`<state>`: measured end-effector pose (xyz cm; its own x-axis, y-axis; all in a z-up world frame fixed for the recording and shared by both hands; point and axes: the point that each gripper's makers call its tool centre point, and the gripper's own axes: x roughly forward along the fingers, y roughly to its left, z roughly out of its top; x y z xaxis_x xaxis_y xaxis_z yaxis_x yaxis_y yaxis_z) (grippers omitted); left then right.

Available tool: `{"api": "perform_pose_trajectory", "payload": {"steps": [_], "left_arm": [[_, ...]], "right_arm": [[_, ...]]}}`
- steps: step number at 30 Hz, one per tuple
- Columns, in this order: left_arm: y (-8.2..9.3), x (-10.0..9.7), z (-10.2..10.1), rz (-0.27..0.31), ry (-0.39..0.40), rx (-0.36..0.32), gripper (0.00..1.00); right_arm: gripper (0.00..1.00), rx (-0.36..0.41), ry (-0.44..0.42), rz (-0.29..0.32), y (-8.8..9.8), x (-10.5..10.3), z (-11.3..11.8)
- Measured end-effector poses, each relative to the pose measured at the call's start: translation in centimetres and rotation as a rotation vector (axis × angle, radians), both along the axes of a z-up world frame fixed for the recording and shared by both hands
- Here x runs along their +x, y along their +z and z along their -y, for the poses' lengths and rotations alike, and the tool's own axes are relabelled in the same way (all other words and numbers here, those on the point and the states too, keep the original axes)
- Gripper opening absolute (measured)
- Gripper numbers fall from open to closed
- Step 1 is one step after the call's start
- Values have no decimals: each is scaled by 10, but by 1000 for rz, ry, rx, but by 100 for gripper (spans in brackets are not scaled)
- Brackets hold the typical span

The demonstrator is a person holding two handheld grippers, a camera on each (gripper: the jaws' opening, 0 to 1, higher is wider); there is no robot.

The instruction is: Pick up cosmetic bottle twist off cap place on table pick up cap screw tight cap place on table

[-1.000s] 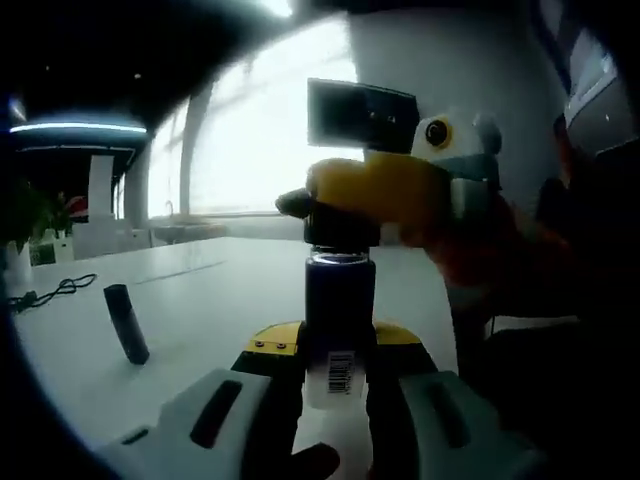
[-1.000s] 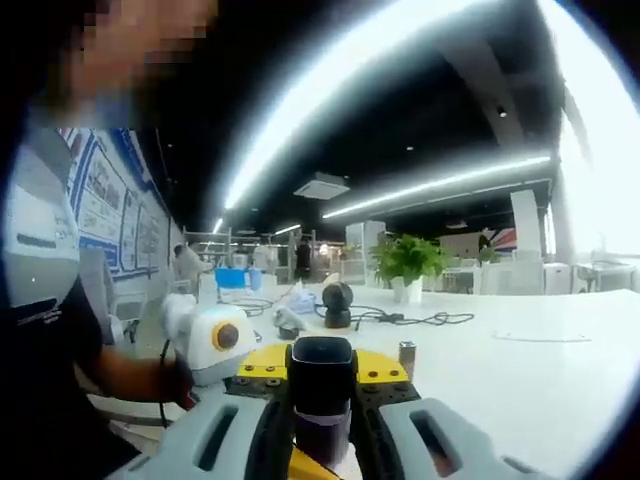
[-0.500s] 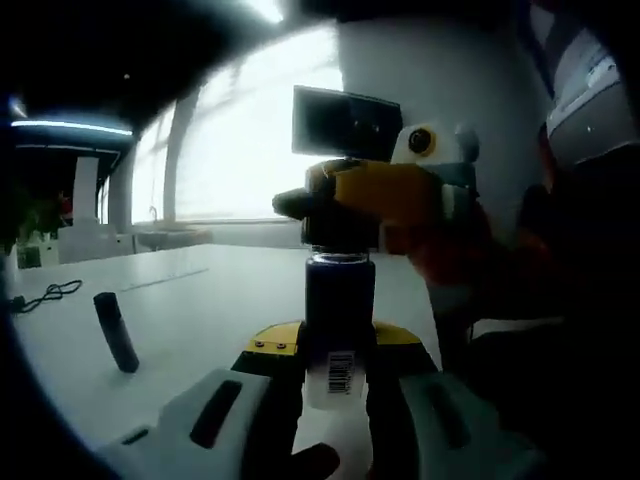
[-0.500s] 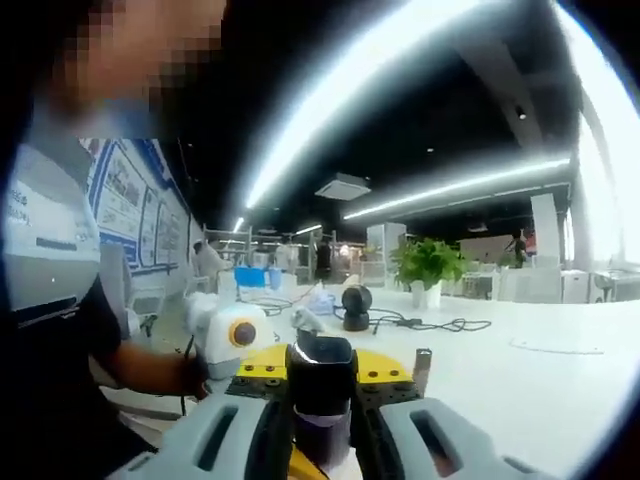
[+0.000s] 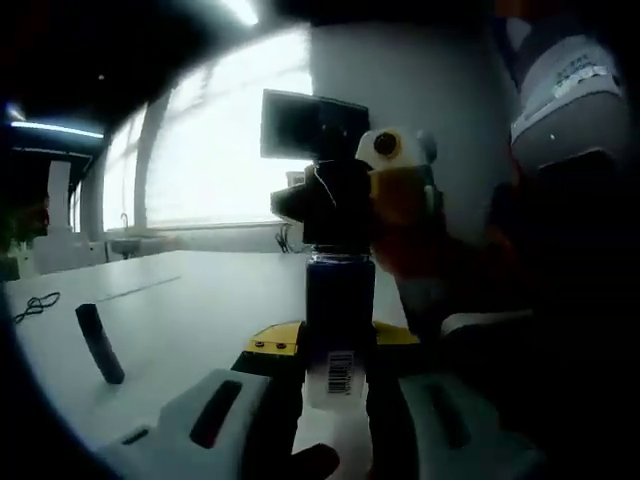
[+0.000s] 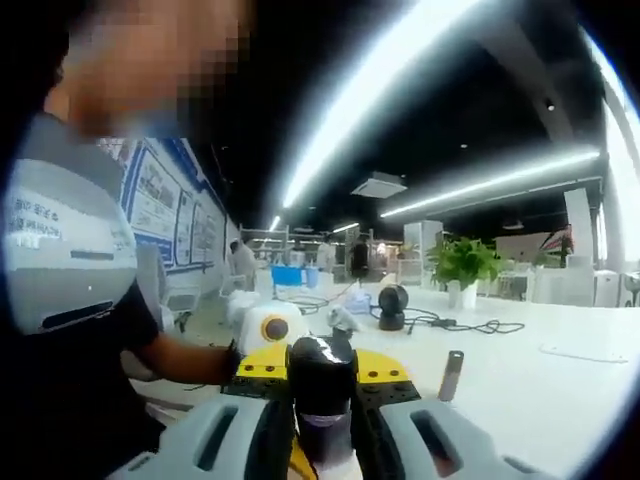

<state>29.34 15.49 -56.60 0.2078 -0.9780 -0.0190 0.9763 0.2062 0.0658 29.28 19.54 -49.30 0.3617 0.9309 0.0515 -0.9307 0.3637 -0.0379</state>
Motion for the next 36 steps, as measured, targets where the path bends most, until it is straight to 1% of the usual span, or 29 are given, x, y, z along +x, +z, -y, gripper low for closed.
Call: {"api": "perform_pose_trajectory", "payload": {"steps": [4,5,11,15,17,23,28,36], "left_arm": [[-2,-6,0,-27,-52,-18,13],[-3,-10,0,-43,-77,-22,13],[-3,-12,-1,-52,-111,-27,13],[-3,-10,-1,-41,-107,-19,13],[-3,-11,-1,-45,-112,-21,13],[-4,-8,-1,-35,-97,-7,13],[-3,-8,0,-39,-97,-16,13],[-7,-3,0,-57,-75,-10,13]], "right_arm": [[15,-6,33,1,-2,-3,-2],[15,-9,42,1,-2,-4,-2],[15,-15,68,-3,-3,-6,-3],[15,-13,63,-2,-4,-6,-2],[15,-11,61,-5,-4,-6,-2],[15,-9,46,1,0,-4,0],[15,-5,43,3,2,-4,1],[15,33,28,-26,8,5,8]]}}
